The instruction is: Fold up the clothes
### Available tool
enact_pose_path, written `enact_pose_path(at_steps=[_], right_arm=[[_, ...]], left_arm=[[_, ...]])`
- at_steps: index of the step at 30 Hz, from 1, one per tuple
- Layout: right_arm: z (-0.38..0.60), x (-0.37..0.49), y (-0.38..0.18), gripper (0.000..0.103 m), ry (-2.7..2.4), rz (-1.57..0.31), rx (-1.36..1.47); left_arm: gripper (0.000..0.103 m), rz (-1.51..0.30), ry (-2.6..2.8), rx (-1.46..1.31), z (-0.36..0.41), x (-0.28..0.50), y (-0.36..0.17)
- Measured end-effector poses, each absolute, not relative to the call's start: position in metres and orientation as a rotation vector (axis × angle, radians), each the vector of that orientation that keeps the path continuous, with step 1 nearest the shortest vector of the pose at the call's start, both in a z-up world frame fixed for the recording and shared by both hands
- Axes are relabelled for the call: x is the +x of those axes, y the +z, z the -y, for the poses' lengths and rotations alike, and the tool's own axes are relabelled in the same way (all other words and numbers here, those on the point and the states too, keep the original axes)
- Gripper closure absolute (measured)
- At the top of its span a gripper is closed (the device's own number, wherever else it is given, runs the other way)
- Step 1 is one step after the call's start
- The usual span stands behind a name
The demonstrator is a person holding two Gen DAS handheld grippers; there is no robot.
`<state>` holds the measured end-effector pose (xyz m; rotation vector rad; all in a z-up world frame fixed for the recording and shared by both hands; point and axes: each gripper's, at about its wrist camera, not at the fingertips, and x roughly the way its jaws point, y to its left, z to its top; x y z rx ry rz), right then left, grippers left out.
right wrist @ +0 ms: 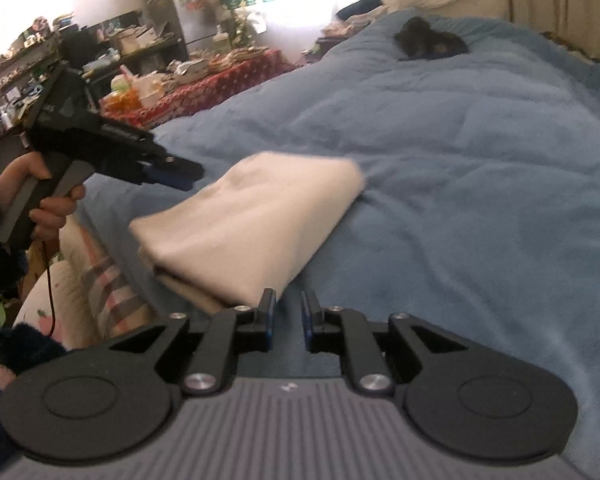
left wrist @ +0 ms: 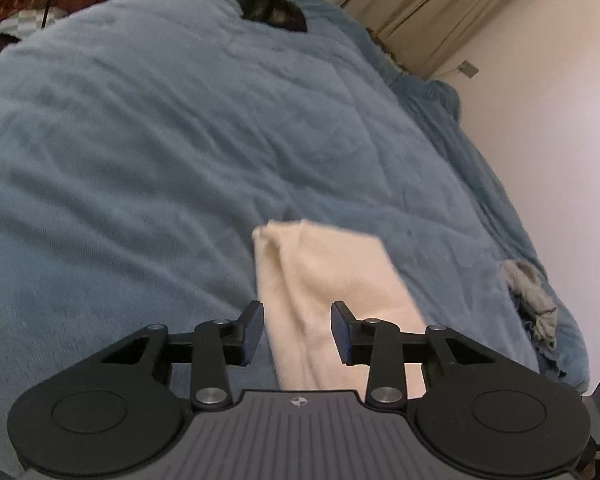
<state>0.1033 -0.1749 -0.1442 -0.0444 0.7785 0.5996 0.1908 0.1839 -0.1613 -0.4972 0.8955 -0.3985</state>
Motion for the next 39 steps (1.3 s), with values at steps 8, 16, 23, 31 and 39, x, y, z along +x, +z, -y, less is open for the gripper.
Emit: enact_pose_path(at_steps=[8,16,23,31,39], right_arm=[[0.147,0.169,-0.123,0.088,0.602,-0.691,-0.077],[0.092,0.218,-0.175,0.09,0.676,-0.804,-0.158],[0.112,0.214,-0.184,0.091,0.662,-0.835,-0.07],[0.081,0.25,-0.18,0.09,0.655,-0.781,-0.179],[0.103,0.264,-0.191,0.1,0.565,-0.781,-0.167]], left_arm=[[0.091,-0.862,-0.517,-0.275,-0.131,0.223,-0.141],[0.095,-0.944,-0.521,-0.169,-0.108,0.235,-0.177],[0.101,-0.956,-0.518,-0.246,-0.122,0.232,-0.183],[0.098,-0.921,-0.502,-0.138,-0.11,0.255,-0.179],[0.1,-0.949,-0.445,-0.238,-0.141,0.251,-0.189]])
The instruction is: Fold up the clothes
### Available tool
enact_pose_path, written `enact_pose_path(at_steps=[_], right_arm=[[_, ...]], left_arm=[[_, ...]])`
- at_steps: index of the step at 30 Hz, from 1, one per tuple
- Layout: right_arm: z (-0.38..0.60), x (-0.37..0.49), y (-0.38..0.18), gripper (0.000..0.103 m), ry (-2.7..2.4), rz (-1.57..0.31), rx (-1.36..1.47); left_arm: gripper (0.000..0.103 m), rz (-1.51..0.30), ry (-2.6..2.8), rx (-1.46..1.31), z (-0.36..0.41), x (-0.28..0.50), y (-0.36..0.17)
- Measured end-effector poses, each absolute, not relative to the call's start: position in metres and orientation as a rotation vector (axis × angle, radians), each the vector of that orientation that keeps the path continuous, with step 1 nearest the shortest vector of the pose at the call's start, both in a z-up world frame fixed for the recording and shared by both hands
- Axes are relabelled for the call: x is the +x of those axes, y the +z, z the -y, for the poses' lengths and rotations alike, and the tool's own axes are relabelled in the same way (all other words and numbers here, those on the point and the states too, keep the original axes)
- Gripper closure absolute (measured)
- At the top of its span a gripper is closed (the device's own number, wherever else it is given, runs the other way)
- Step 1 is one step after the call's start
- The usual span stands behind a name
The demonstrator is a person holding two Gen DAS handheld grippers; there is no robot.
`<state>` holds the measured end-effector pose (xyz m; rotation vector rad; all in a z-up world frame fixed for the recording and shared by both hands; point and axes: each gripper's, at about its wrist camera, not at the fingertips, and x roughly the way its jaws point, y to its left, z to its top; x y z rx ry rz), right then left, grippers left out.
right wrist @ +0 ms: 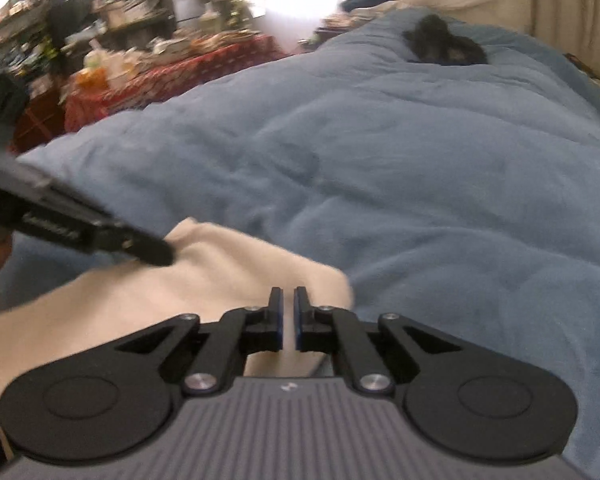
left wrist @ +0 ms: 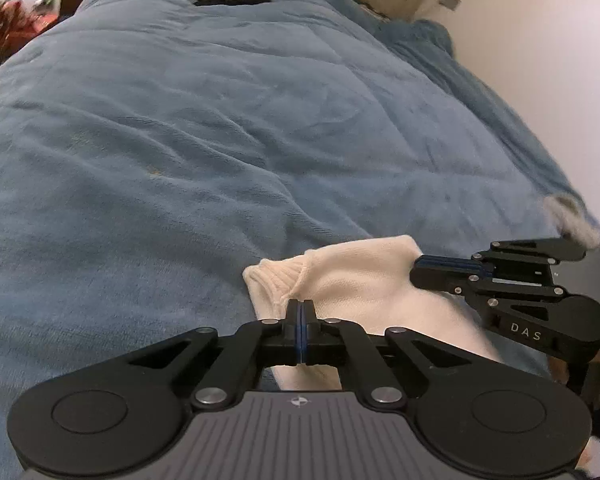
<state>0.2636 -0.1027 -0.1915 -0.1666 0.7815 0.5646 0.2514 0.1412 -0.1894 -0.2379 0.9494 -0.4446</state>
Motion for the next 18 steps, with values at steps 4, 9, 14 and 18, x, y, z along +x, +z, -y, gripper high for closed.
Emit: enact_pose_path(at_steps=[4,9,14,18], right_arm=[[0.089,0.259,-0.18,0.093,0.643,-0.751,-0.166],[0.06,0.261,-0.194,0.094,0.67,-0.757,-0.266],[0.082,0.27,-0.2,0.098,0.576,-0.765,-0.248],[0.096,0.271,-0.191,0.099,0.552,-0.766,-0.216]], left_arm=[[0.098,-0.906,-0.507,-0.271,-0.133,0.251,-0.173],[0.098,-0.936,-0.49,-0.148,-0.109,0.266,-0.187],[0.1,-0.954,-0.439,-0.16,-0.122,0.267,-0.193],[0.1,-0.944,-0.434,-0.179,-0.126,0.258,-0.181]])
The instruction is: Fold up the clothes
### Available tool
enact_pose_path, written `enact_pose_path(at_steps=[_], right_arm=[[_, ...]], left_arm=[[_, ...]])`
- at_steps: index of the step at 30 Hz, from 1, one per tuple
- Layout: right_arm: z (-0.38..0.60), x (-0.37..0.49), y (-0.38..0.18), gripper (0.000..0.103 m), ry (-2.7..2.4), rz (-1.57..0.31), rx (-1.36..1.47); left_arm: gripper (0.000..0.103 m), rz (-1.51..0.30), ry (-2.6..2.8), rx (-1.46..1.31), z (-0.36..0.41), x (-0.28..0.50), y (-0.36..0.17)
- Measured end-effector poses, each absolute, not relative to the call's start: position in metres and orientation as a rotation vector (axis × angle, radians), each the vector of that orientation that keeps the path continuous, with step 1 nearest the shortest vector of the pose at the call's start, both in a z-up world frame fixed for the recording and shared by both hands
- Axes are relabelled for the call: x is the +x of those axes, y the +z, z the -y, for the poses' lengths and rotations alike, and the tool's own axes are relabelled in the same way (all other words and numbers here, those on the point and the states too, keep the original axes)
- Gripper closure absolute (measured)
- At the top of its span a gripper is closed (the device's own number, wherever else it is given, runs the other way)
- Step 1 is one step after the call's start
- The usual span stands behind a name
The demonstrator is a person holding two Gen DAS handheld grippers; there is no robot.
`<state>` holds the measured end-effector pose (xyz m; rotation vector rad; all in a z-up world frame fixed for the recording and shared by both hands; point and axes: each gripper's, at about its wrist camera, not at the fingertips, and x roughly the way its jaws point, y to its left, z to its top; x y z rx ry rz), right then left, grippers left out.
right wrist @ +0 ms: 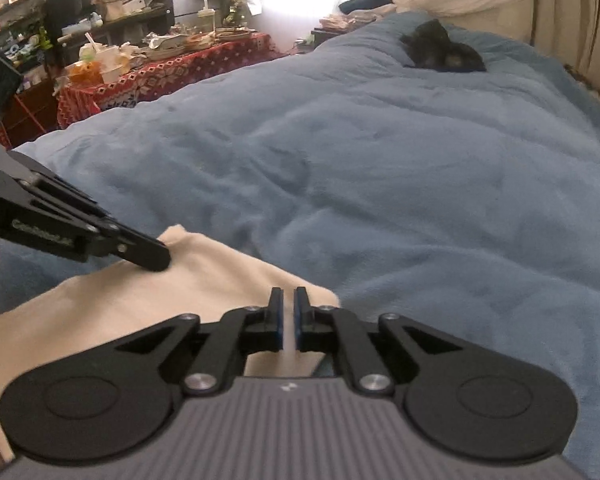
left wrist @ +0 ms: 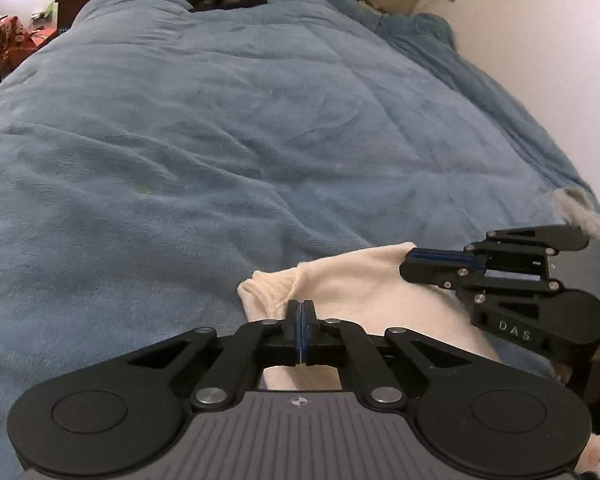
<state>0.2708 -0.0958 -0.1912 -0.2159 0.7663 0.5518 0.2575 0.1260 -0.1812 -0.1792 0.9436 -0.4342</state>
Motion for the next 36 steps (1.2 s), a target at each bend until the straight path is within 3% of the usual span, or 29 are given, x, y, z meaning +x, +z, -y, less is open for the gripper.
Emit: enact_pose_path(at_steps=[2,10,20,25,27,36], right_arm=[[0.096,0.266,-0.185,0.094,0.573,-0.755,-0.189],[0.085,0.221,-0.191,0.095,0.664,-0.803,-0.203],[0.12,0.168,-0.159,0.093,0.646,-0.74,-0.109],[0.107,0.148,-0.18,0.094,0.657,-0.782,-0.167],[0.114,0.139,-0.191,0.095,0.651,-0.804,-0.162],[0.147,0.11,-0.171,0.093,0.595,-0.779,-0.078]], left_arm=[[0.099,-0.921,-0.466,-0.221,-0.125,0.254,-0.173],[0.097,-0.943,-0.541,-0.053,-0.093,0.234,-0.183],[0.097,-0.903,-0.587,-0.152,-0.103,0.192,-0.157],[0.094,-0.92,-0.581,-0.059,-0.091,0.162,-0.176],[0.099,-0.925,-0.573,-0.09,-0.1,0.156,-0.183],[0.099,-0.89,-0.507,-0.054,-0.11,0.129,-0.171]])
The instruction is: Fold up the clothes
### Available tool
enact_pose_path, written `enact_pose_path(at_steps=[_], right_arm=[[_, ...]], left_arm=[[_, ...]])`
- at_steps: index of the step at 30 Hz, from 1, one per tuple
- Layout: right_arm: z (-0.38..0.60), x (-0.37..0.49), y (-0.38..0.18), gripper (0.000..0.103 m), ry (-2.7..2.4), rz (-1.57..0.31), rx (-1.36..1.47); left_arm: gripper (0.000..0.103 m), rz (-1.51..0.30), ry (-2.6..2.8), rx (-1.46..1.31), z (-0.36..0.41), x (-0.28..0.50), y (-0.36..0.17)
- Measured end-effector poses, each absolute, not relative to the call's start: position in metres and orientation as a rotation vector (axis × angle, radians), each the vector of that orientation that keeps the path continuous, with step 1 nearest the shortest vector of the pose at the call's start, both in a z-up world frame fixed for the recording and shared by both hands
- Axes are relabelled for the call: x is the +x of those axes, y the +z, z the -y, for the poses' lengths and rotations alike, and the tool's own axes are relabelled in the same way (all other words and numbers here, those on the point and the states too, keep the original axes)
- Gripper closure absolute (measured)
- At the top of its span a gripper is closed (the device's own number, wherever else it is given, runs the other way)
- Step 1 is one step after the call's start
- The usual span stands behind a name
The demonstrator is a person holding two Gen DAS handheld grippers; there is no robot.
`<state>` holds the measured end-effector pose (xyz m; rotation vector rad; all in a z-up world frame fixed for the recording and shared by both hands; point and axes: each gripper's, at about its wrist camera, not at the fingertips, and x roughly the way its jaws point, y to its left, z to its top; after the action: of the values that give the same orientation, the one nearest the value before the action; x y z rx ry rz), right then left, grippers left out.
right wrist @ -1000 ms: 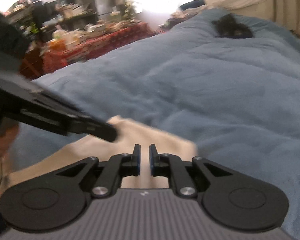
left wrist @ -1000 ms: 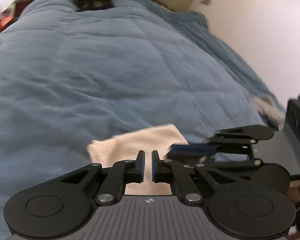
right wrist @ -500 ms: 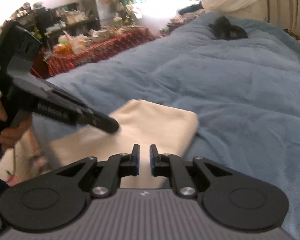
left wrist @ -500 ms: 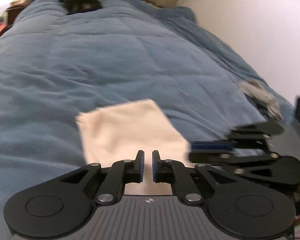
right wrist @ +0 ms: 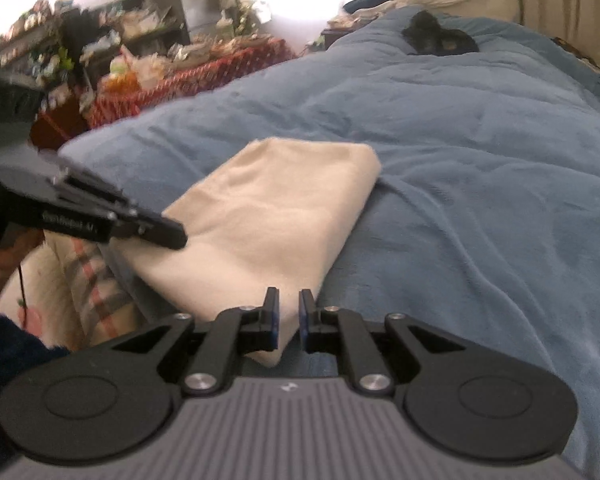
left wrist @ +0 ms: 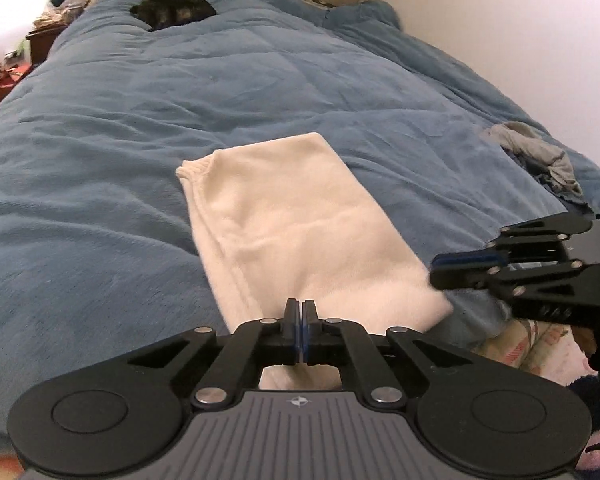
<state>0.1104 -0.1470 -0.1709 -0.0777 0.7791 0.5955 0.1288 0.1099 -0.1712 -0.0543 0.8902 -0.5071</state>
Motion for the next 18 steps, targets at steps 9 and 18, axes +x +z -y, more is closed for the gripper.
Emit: enact_pose_path(at_steps=[9,18], right_arm=[[0.121,0.103,-0.181,0.093,0.638,-0.772,-0.147],[0.158,0.083,-0.164,0.082,0.586,-0.776,-0.096]], left_arm=[[0.094,-0.896,-0.512,-0.003,-0.097,0.115,-0.177],[0.085,-0.895,-0.516,-0.049,-0.11,0.101,-0.161]])
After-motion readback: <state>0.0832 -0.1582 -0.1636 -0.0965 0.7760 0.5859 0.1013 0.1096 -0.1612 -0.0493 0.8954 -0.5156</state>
